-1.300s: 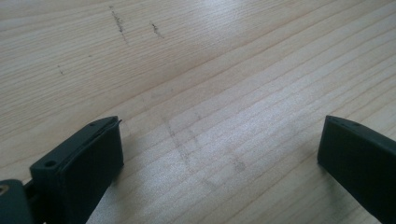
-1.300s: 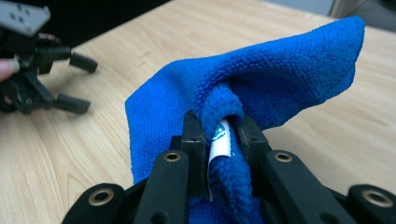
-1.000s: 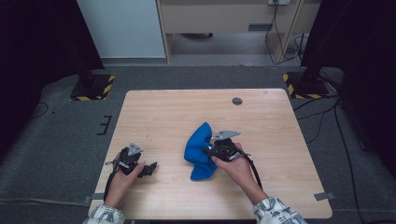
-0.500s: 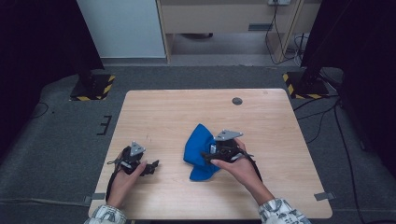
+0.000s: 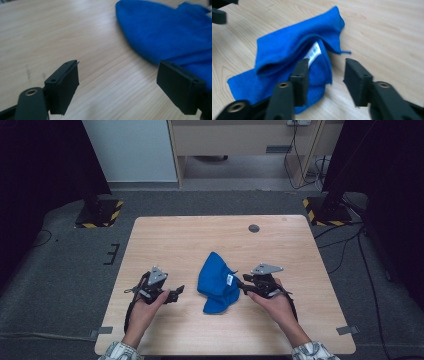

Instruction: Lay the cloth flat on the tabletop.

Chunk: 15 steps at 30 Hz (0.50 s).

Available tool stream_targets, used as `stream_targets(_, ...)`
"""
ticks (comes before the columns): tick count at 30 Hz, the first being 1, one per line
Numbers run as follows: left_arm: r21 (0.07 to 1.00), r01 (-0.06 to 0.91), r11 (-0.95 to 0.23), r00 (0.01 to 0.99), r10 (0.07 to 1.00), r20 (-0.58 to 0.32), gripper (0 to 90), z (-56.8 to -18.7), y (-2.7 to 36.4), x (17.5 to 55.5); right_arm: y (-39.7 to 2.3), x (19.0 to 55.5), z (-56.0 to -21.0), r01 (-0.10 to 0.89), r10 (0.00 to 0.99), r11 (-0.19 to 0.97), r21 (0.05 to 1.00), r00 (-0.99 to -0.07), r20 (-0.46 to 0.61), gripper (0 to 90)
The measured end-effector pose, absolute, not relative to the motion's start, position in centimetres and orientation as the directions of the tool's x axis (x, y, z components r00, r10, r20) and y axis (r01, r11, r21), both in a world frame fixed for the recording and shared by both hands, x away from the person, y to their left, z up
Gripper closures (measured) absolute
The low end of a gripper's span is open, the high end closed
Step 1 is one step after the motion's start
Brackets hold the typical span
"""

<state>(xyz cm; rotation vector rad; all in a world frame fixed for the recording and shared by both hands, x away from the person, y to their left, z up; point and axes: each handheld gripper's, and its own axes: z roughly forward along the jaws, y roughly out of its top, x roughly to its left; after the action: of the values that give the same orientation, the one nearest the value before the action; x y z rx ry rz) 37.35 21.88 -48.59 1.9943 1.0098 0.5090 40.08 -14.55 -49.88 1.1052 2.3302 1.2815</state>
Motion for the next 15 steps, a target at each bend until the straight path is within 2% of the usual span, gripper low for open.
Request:
stream_targets(1,0.819,0.462,-0.340,0.607,0.795,-0.012,17.3,-48.2,21.3,37.4,-14.6,40.1,-49.9,0.495,0.726,0.321,0.807,-0.676,0.126,57.2)
stream_targets(4,0.829,0.450,-0.332,0.643,0.764,-0.043,17.4,-46.8,18.5,38.0,-14.5,40.5,-50.8,0.515,0.728,0.317,0.796,-0.671,0.144,49.8)
stream_targets(6,0.822,0.440,-0.360,0.660,0.751,-0.025,17.3,-46.3,17.0,38.5,-14.2,40.7,-51.1,0.514,0.725,0.329,0.792,-0.675,0.137,49.3)
stream_targets(10,0.821,0.437,-0.368,0.677,0.735,-0.030,17.2,-45.9,15.2,39.0,-13.9,41.0,-51.1,0.503,0.705,0.335,0.796,-0.695,0.142,64.2)
stream_targets(12,0.820,0.437,-0.369,0.688,0.725,-0.040,17.2,-45.9,14.2,39.3,-13.8,41.0,-51.1,0.505,0.702,0.333,0.796,-0.697,0.148,67.4)
stream_targets(13,0.819,0.438,-0.371,0.692,0.720,-0.044,17.0,-46.0,13.6,39.5,-13.6,41.0,-51.3,0.507,0.699,0.343,0.791,-0.701,0.146,77.6)
stream_targets(14,0.819,0.438,-0.371,0.692,0.720,-0.044,17.0,-46.0,13.6,39.5,-13.6,41.0,-51.3,0.507,0.699,0.343,0.791,-0.701,0.146,77.6)
stream_targets(15,0.819,0.439,-0.369,0.696,0.717,-0.050,17.1,-46.1,13.3,39.5,-13.4,40.8,-51.3,0.497,0.683,0.352,0.793,-0.716,0.145,84.5)
